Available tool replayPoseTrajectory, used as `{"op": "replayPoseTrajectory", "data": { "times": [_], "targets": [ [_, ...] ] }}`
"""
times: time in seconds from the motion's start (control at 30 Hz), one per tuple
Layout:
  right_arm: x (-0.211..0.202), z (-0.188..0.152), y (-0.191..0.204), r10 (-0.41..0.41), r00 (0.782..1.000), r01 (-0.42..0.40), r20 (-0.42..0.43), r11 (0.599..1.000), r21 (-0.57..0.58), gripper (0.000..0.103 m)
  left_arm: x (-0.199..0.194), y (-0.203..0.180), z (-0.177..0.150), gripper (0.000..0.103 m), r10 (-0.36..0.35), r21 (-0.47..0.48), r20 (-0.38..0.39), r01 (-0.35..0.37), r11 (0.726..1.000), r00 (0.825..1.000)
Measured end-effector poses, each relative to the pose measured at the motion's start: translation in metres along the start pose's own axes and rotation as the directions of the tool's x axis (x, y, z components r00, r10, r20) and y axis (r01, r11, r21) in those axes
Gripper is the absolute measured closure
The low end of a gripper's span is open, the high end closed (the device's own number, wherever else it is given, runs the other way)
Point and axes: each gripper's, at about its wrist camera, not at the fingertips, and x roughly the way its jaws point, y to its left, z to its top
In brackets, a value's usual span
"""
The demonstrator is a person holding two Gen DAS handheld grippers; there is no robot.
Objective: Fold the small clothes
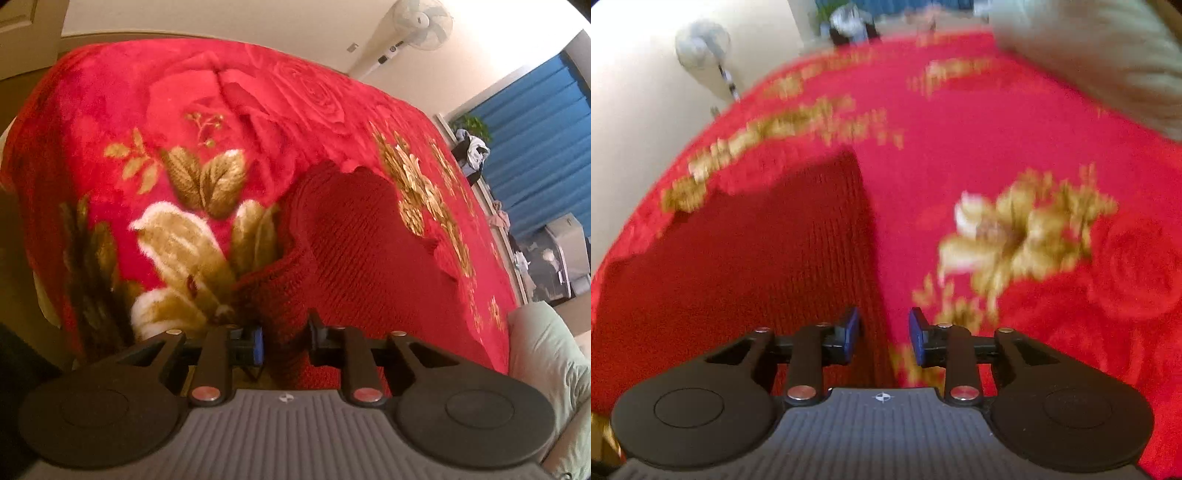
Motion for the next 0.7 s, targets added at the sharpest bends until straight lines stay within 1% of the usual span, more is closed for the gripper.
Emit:
{"op": "replayPoseTrajectory", "data": {
  "times": [0.03, 0.07, 0.1, 0.13, 0.17, 0.2, 0.23, 0.27, 0.3, 0.37, 0.4, 0.53, 0.7],
  "targets": [
    [-0.004, 0.0, 0.001, 0.009, 1.0, -0.009, 0.022, 1.0, -0.013, 0.065, 0.002, 0.0, 0.001, 0.08, 0.004, -0.001, -0.001, -0.004, 1.0, 1.0],
    [-0.004, 0.0, 0.003, 0.029, 0.999, -0.028, 0.024, 0.999, -0.016, 0.065, 0.005, -0.001, 0.0, 0.08, 0.013, -0.003, -0.002, -0.013, 1.0, 1.0],
    [-0.002, -0.001, 0.002, 0.056, 0.998, -0.056, 0.002, 0.998, -0.004, 0.065, 0.007, -0.001, 0.0, 0.08, 0.023, -0.004, -0.004, -0.023, 1.0, 1.0],
    [0.005, -0.002, 0.0, 0.086, 0.996, -0.085, -0.039, 0.996, 0.026, 0.065, 0.01, 0.0, 0.001, 0.079, 0.031, -0.004, -0.006, -0.031, 1.0, 0.999],
    [0.014, -0.002, -0.004, 0.091, 0.993, -0.087, -0.082, 0.995, 0.049, 0.065, 0.012, -0.001, 0.0, 0.077, 0.04, -0.002, -0.008, -0.04, 0.999, 0.999],
    [0.023, -0.003, -0.005, 0.063, 0.99, -0.057, -0.125, 0.997, 0.048, 0.065, 0.012, 0.0, -0.001, 0.077, 0.043, 0.002, -0.008, -0.043, 0.999, 0.999],
    [0.031, -0.006, -0.005, 0.013, 0.986, -0.01, -0.164, 1.0, 0.02, 0.065, 0.012, 0.001, -0.002, 0.077, 0.045, 0.005, -0.006, -0.045, 0.999, 0.999],
    [0.037, -0.009, -0.005, -0.019, 0.983, 0.018, -0.185, 1.0, -0.007, 0.058, 0.013, 0.0, -0.002, 0.077, 0.049, 0.012, -0.004, -0.049, 0.999, 0.999],
    [0.037, -0.009, -0.006, -0.03, 0.982, 0.029, -0.185, 1.0, -0.007, 0.054, 0.013, 0.0, -0.003, 0.076, 0.052, 0.02, -0.001, -0.052, 0.998, 0.999],
    [0.032, -0.003, -0.007, -0.02, 0.985, 0.023, -0.173, 1.0, 0.016, 0.055, 0.013, -0.002, -0.005, 0.076, 0.06, 0.034, 0.004, -0.06, 0.998, 0.998],
    [0.028, 0.0, -0.005, -0.021, 0.988, 0.023, -0.155, 1.0, 0.009, 0.055, 0.013, -0.003, -0.005, 0.076, 0.063, 0.042, 0.006, -0.064, 0.997, 0.998],
    [0.015, 0.005, 0.008, -0.069, 0.994, 0.062, -0.088, 0.995, -0.075, 0.055, 0.013, -0.007, -0.008, 0.076, 0.075, 0.089, 0.025, -0.077, 0.993, 0.997],
    [0.007, 0.009, 0.007, -0.048, 0.996, 0.043, -0.073, 0.997, -0.06, 0.055, 0.012, -0.012, -0.011, 0.076, 0.087, 0.154, 0.047, -0.094, 0.984, 0.995]
  ]
}}
